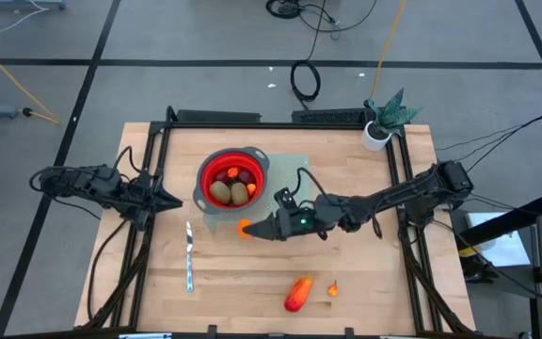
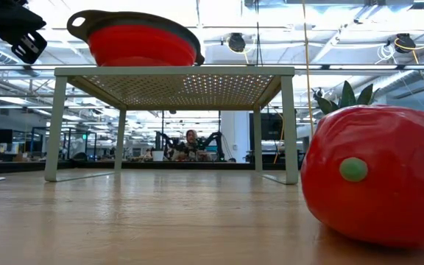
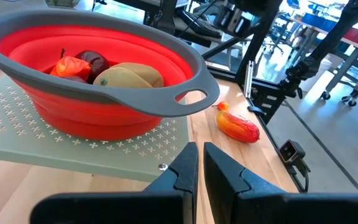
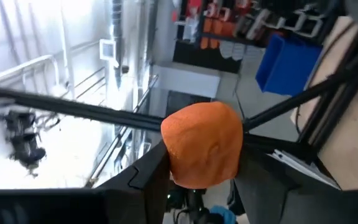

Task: Pick & Place Fruit
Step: Put the orange into the strainer bowl on the shelf

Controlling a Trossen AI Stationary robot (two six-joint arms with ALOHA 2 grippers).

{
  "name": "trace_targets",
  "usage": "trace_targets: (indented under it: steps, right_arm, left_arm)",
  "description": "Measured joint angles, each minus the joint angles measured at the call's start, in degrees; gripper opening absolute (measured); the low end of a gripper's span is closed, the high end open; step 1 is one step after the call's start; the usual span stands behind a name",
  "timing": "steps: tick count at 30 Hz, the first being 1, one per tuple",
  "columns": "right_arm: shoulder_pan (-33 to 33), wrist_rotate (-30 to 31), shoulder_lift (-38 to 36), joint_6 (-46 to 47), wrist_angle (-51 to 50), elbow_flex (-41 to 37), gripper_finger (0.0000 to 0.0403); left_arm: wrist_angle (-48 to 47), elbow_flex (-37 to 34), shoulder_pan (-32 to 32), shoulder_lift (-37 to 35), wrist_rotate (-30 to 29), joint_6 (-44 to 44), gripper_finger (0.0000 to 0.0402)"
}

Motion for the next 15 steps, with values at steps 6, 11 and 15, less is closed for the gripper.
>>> trace_targets:
  steps: [6,11,15]
  right_arm:
    - [-1.88,-6.06,0.0,-9.38,1.88,0.0,0.0153]
    - [-3.41,-10.46,0.0,-20.83,5.51,0.0,0.0153]
    - [-4.64,-13.97,0.0,-28.98,6.18,0.0,0.0153]
  left_arm:
    - [0.0,0.0,0.02,0.0,-0.05,1.27,0.0024]
    - [0.0,0.0,0.01,0.0,-0.07,2.87,0.0024]
    - [0.0,0.0,0.02,0.02,-0.07,2.84,0.0024]
